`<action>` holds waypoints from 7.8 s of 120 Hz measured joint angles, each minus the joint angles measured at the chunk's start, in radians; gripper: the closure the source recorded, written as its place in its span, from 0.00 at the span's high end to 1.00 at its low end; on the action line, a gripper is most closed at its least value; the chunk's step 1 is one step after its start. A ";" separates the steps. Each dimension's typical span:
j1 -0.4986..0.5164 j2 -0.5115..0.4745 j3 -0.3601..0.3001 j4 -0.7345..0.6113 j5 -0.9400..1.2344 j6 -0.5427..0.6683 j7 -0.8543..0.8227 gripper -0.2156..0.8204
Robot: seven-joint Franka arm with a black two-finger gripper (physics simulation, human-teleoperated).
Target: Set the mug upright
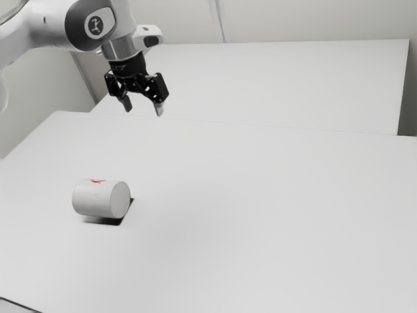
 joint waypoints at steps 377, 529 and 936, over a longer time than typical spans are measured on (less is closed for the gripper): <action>0.814 0.236 -0.007 -0.393 -0.618 0.253 0.835 0.79; 0.843 0.194 -0.077 -0.424 -0.835 0.074 1.054 0.06; 0.101 -0.098 -0.065 -0.295 -0.049 0.233 0.119 0.78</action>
